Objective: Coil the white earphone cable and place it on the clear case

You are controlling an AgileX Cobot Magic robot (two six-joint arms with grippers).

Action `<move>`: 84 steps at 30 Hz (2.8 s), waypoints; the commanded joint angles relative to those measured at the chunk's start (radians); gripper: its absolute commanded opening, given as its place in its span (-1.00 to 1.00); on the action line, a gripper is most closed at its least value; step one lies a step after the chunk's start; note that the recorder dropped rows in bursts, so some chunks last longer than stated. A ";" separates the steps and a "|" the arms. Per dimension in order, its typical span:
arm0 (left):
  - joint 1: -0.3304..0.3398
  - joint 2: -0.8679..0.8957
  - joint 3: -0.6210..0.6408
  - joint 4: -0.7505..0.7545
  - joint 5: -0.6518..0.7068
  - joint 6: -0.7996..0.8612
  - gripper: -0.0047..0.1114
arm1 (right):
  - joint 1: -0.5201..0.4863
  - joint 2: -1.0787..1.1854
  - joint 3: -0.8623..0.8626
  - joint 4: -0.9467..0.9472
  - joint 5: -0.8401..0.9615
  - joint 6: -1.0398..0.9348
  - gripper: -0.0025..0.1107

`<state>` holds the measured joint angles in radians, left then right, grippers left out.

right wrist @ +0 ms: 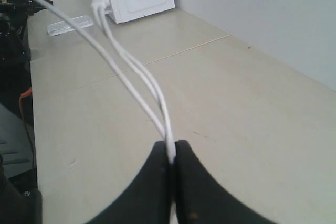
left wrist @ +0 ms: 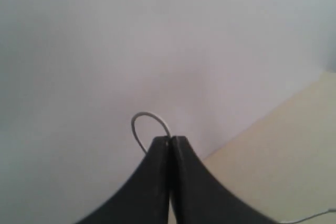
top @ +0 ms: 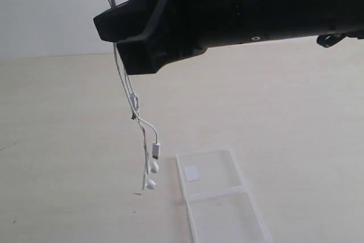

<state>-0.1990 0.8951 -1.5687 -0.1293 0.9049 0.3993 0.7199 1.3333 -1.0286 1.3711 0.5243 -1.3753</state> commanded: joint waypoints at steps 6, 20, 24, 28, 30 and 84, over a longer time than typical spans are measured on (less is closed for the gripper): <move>0.002 -0.003 0.109 0.122 0.110 -0.018 -0.92 | -0.001 -0.074 -0.079 -0.169 0.034 0.202 -0.96; 0.002 -0.003 0.377 0.029 0.107 -0.032 -0.92 | -0.001 -0.123 -0.188 -0.338 0.065 0.374 -0.96; 0.002 -0.003 0.448 -0.007 0.104 -0.011 -0.92 | -0.001 -0.123 -0.202 -0.338 0.063 0.374 -0.96; 0.002 -0.003 0.519 -0.070 0.066 -0.002 -0.92 | -0.001 -0.123 -0.206 -0.338 0.056 0.376 -0.96; 0.002 -0.003 0.552 -0.119 0.057 0.028 -0.92 | -0.001 -0.123 -0.206 -0.340 0.056 0.383 -0.96; 0.002 -0.003 0.625 -0.728 -0.145 0.405 0.19 | 0.001 0.121 -0.475 -0.969 0.597 0.764 -0.96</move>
<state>-0.1990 0.8951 -0.9446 -0.7732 0.7782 0.7380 0.7199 1.4448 -1.4759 0.3958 1.1146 -0.6278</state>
